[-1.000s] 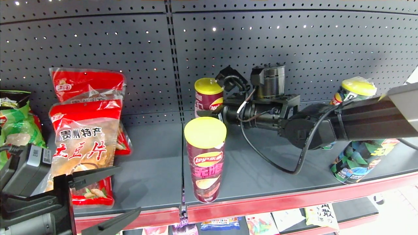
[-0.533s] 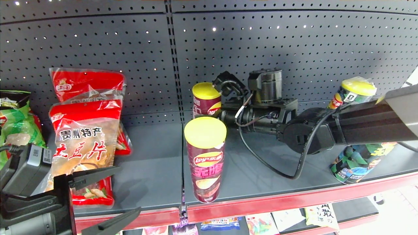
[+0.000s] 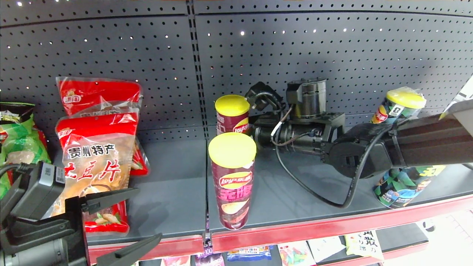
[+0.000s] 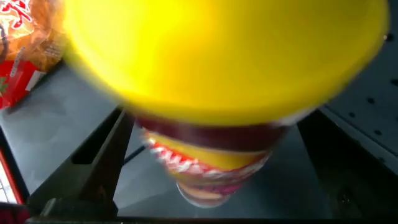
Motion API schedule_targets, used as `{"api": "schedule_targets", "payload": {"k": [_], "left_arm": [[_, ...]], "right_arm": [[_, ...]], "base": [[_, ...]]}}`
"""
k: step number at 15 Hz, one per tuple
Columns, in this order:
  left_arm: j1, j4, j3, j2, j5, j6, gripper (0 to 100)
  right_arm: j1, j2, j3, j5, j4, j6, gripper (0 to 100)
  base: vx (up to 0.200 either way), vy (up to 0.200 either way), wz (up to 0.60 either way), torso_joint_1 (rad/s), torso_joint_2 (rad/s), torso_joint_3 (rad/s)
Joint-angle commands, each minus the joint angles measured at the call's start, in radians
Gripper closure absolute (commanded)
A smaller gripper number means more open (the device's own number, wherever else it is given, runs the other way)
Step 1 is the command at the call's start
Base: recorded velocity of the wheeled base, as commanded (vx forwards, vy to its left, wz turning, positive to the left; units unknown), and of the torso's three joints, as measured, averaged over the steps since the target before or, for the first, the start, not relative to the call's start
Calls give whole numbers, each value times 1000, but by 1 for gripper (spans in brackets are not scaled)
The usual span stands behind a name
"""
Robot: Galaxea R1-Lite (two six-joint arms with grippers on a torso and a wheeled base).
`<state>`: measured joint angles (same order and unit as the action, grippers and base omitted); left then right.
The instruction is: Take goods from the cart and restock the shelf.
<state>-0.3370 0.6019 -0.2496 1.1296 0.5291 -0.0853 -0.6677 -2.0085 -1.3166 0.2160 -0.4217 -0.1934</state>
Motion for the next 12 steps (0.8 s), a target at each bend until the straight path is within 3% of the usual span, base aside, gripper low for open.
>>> {"api": "schedule_targets", "payload": {"k": [1,7,12], "left_arm": [[0,1,-5,21,0,-1,0],[-5,2,-43,99,-26,-17,0],[-43,2,-89,202,-69,-96,0]], "right_arm": [[2,50,42,-9,0,0,0],[45,172,195,-75,1,0,0],[74,330,390,-104,6,-1,0]], "base": [[0,0,0,0,0,0],[0,0,0,0,0,0],[0,0,0,0,0,0]]}}
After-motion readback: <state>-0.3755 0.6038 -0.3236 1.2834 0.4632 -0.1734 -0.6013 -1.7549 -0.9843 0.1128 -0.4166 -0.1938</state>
